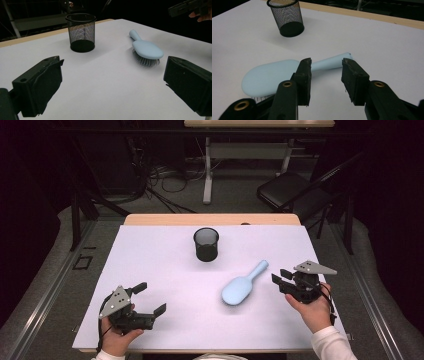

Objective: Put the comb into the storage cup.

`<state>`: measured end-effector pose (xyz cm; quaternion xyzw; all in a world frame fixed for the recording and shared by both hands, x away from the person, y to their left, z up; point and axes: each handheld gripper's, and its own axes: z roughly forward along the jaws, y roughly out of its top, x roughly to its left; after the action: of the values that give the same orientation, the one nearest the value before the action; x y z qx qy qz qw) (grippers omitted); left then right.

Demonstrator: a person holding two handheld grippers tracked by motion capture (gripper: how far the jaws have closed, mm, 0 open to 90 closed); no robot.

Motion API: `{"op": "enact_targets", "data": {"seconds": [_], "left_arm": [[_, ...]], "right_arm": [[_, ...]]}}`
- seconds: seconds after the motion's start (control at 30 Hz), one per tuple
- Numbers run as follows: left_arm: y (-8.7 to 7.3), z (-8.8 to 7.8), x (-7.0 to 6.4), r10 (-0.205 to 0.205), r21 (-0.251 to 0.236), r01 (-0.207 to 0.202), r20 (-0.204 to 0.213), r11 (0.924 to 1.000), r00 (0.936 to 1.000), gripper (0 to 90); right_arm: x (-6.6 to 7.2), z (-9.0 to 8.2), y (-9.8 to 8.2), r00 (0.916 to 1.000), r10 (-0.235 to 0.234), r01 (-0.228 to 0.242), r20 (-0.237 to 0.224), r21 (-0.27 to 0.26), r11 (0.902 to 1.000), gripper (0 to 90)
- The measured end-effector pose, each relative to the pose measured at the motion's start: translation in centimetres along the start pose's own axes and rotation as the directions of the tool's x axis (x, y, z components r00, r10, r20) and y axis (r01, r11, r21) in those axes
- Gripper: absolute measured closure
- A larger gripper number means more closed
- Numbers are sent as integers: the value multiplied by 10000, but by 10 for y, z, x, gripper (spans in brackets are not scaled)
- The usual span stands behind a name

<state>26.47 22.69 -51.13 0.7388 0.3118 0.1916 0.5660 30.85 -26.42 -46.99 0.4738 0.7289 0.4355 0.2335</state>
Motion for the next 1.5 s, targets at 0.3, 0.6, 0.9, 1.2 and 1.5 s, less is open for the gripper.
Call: {"op": "enact_targets", "data": {"seconds": [0.3,0.6,0.9,1.2,1.5], "left_arm": [[0,0,0,-51,-37,51,11,10000,10000,19],[0,0,0,-42,11,41,49,10000,10000,20],[-1,1,0,-75,6,75,53,10000,10000,25],[-1,1,0,-61,32,61,53,10000,10000,25],[-1,1,1,-56,51,56,46,10000,10000,29]], "right_arm": [[-4,12,22,9999,-120,119,28,349,9993,608],[-12,29,41,9997,170,-180,149,706,9973,663],[-21,52,51,9971,405,-476,640,1130,9925,769],[-19,79,57,9963,330,-461,796,1689,9846,895],[-16,101,60,9947,485,-659,902,2011,9774,900]]}}
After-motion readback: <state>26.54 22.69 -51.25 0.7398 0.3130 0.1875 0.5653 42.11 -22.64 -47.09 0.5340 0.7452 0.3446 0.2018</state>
